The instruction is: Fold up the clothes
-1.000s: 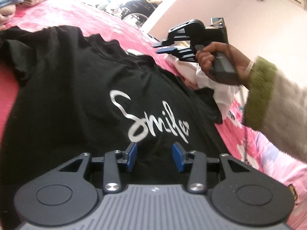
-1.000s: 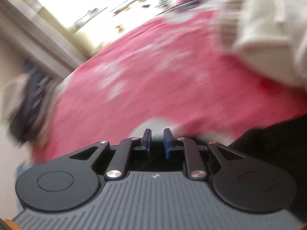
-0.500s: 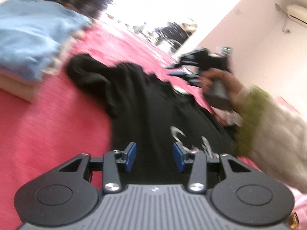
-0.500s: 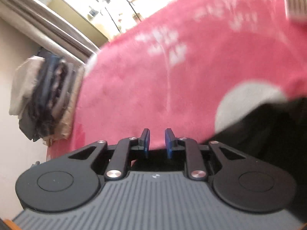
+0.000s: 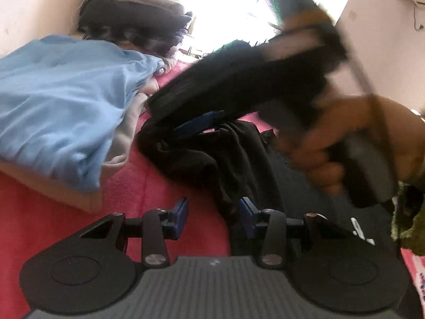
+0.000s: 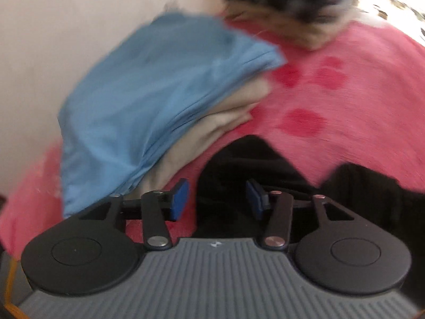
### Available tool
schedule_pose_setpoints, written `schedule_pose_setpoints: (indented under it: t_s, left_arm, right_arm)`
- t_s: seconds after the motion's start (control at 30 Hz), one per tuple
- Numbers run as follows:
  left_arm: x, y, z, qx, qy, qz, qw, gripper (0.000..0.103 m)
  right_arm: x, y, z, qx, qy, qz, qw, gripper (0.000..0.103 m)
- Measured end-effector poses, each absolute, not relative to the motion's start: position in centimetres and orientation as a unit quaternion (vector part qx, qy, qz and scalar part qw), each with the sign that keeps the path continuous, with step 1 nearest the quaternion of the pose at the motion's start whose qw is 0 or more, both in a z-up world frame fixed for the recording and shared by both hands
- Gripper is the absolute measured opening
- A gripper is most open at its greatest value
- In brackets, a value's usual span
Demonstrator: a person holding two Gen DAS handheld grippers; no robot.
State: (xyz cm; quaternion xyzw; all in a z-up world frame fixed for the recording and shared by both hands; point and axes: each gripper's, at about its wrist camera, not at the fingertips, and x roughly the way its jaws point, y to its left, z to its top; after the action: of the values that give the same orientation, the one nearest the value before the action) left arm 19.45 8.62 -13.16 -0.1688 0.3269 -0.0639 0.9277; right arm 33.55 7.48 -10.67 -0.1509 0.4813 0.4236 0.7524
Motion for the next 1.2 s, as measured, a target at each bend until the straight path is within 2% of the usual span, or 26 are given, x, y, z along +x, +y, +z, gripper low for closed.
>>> schedule_pose_setpoints:
  t_s: [0.03, 0.1, 0.13, 0.17, 0.33, 0.43, 0.6, 0.63, 0.7, 0.77, 0.87, 1.0, 1.2]
  left_arm:
    - [19.5, 8.4, -13.2, -0.167, 0.325, -0.066, 0.928, 0.043]
    - [19.3, 8.1, -13.2, -0.162, 0.321, -0.067, 0.931, 0.043]
    - [19.1, 8.1, -13.2, -0.160, 0.318, -0.069, 0.932, 0.043]
    - [18.9, 8.0, -13.1, -0.159, 0.314, -0.073, 0.933, 0.043]
    - [17.7, 6.9, -12.4, -0.128, 0.313, -0.128, 0.932, 0.048]
    - [17.1, 5.8, -12.4, -0.096, 0.309, -0.155, 0.933, 0.052]
    - [18.4, 5.0, -12.7, -0.083, 0.308, -0.162, 0.934, 0.052]
    - [18.6, 4.9, -12.7, -0.081, 0.306, -0.163, 0.935, 0.052]
    - [18.8, 4.5, -12.5, -0.073, 0.302, -0.166, 0.936, 0.052]
    - [18.6, 3.7, -12.1, -0.057, 0.295, -0.172, 0.938, 0.052]
    - [18.7, 2.6, -11.5, -0.038, 0.277, -0.184, 0.942, 0.052]
    - [19.0, 1.1, -11.1, -0.026, 0.263, -0.207, 0.942, 0.052]
    - [21.7, 0.2, -12.2, -0.053, 0.308, -0.190, 0.930, 0.048]
  right_arm:
    - [33.4, 8.1, -11.3, -0.167, 0.480, 0.421, 0.752, 0.044]
    - [34.1, 6.1, -10.8, -0.114, 0.472, 0.421, 0.766, 0.025]
    - [34.5, 4.8, -10.4, -0.079, 0.467, 0.421, 0.774, 0.008]
    - [35.0, 3.5, -10.0, -0.043, 0.461, 0.420, 0.781, 0.005]
    - [35.8, -5.7, -7.9, 0.158, 0.406, 0.407, 0.803, 0.005]
    - [34.8, -13.7, -9.3, 0.270, 0.379, 0.352, 0.812, 0.008]
    - [35.0, -21.4, -15.3, 0.347, 0.444, 0.232, 0.793, 0.011]
    - [35.0, -22.2, -15.9, 0.364, 0.446, 0.220, 0.787, 0.013]
    - [35.4, -23.2, -16.5, 0.399, 0.446, 0.215, 0.772, 0.025]
    - [35.5, -22.9, -16.4, 0.415, 0.448, 0.211, 0.763, 0.042]
    - [35.8, -22.7, -16.2, 0.426, 0.457, 0.200, 0.755, 0.044]
    - [35.4, -21.9, -14.2, 0.384, 0.459, 0.180, 0.781, 0.044]
    - [35.9, -21.2, -13.4, 0.330, 0.480, 0.176, 0.793, 0.044]
